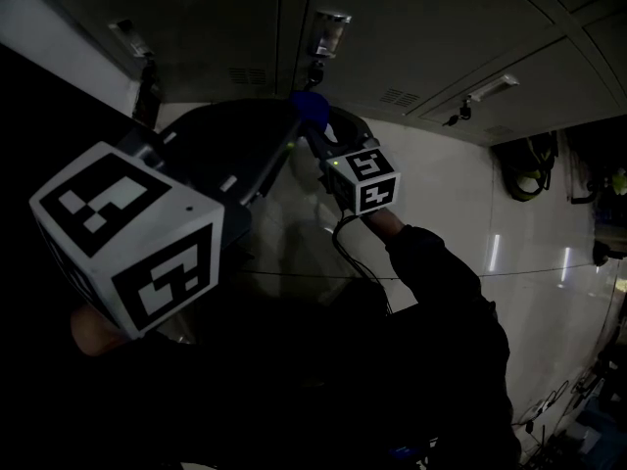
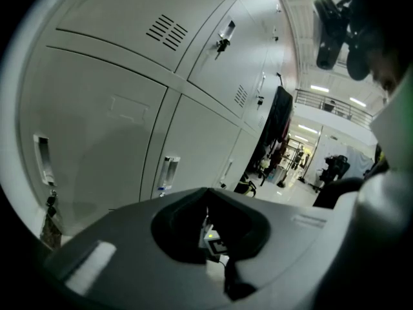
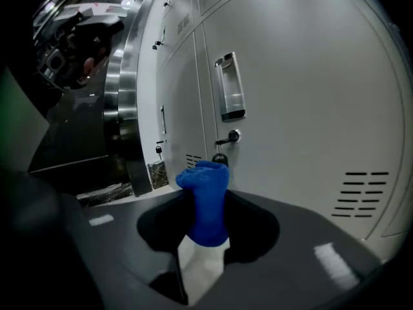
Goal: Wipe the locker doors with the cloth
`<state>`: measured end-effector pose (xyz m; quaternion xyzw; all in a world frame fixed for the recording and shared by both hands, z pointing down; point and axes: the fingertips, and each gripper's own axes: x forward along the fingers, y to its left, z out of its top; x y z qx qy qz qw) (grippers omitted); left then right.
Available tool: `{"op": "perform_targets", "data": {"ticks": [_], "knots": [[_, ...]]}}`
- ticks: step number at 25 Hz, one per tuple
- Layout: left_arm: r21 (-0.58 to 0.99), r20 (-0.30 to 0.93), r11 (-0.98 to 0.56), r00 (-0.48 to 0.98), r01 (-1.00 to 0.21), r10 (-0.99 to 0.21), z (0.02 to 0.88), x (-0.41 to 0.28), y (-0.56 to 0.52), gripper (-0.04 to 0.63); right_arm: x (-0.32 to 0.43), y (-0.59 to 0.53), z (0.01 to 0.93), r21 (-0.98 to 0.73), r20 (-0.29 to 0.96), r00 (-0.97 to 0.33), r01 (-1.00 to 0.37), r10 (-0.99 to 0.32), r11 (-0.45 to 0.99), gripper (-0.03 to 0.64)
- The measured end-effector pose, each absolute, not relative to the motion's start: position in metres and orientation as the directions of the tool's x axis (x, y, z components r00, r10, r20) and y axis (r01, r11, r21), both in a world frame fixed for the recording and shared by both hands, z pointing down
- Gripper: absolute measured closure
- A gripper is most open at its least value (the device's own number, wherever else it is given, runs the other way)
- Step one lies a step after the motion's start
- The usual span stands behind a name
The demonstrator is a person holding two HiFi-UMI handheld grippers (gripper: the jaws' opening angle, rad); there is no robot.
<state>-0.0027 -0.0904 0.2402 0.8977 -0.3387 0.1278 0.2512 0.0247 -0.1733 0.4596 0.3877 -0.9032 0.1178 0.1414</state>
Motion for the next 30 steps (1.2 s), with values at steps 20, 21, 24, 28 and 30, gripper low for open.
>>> {"op": "perform_targets", "data": {"ticks": [20, 21, 24, 28, 30], "knots": [[0.366, 0.42, -0.636, 0.73, -0.679, -0.538, 0.249, -0.001, -0.094, 0.615, 0.046, -0.219, 0.465, -0.138, 0.317, -0.589, -0.804, -0.743, 0.579, 0.487], [0.365, 0.421, -0.637, 0.731, -0.679, -0.538, 0.249, 0.0, -0.094, 0.615, 0.05, -0.219, 0.465, -0.137, 0.318, -0.585, -0.807, -0.746, 0.574, 0.487], [0.365, 0.423, -0.635, 0.729, -0.681, -0.539, 0.249, 0.002, -0.095, 0.615, 0.063, -0.218, 0.466, -0.138, 0.321, -0.569, -0.819, -0.757, 0.557, 0.487], [0.364, 0.424, -0.633, 0.727, -0.683, -0.541, 0.249, 0.002, -0.096, 0.615, 0.09, -0.217, 0.465, -0.123, 0.329, -0.546, -0.834, -0.77, 0.539, 0.486], [0.364, 0.424, -0.633, 0.726, -0.684, -0.541, 0.249, 0.002, -0.096, 0.615, 0.105, -0.216, 0.466, -0.109, 0.336, -0.532, -0.841, -0.777, 0.529, 0.486]]}}
